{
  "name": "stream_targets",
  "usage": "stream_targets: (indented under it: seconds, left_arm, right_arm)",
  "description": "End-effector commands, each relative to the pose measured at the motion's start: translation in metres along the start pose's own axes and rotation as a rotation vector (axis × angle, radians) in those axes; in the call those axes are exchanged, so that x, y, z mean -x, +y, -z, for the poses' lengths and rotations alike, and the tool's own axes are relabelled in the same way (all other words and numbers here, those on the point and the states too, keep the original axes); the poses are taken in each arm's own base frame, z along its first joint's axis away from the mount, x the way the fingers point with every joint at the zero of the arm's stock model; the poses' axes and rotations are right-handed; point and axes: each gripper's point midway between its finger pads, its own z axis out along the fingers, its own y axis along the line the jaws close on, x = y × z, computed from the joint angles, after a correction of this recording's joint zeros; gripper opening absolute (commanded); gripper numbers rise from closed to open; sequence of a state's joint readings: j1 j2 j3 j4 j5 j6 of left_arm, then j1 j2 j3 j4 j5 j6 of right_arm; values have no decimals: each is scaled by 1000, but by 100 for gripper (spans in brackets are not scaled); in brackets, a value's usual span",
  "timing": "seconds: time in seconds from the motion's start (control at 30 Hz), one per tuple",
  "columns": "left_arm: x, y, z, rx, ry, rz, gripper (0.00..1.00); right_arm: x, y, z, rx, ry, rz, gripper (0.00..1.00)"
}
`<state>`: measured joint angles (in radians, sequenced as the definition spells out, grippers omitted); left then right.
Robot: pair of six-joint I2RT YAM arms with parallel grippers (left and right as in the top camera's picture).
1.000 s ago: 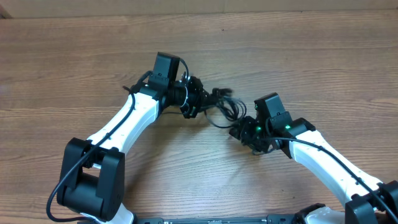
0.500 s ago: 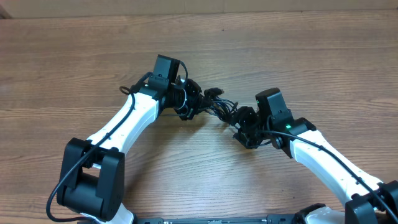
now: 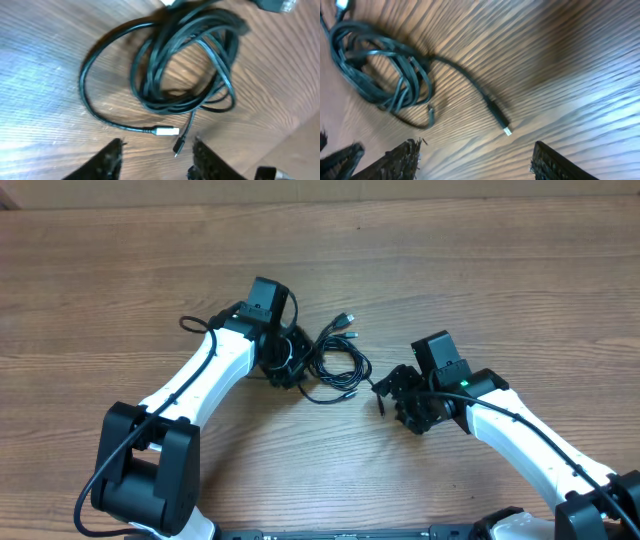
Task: Untangle cables
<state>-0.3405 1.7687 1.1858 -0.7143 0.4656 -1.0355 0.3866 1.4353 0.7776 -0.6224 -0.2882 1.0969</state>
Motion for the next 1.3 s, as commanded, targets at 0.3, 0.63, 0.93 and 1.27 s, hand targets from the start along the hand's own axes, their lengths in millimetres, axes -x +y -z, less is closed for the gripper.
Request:
stream_targets:
  seconds: [0.3, 0.63, 0.93, 1.27]
  left_arm:
    - [-6, -1, -20, 136, -308, 105, 40]
    - [6, 7, -60, 173, -303, 103, 36]
    - [-3, 9, -63, 179, -249, 89, 59]
    - [-2, 20, -74, 212, -225, 104, 8]
  right_arm:
    - [17, -12, 2, -71, -96, 51, 71]
    - [17, -13, 2, -75, -94, 73, 71]
    - [16, -13, 2, -75, -93, 73, 72]
    - [20, -16, 3, -95, -117, 70, 100]
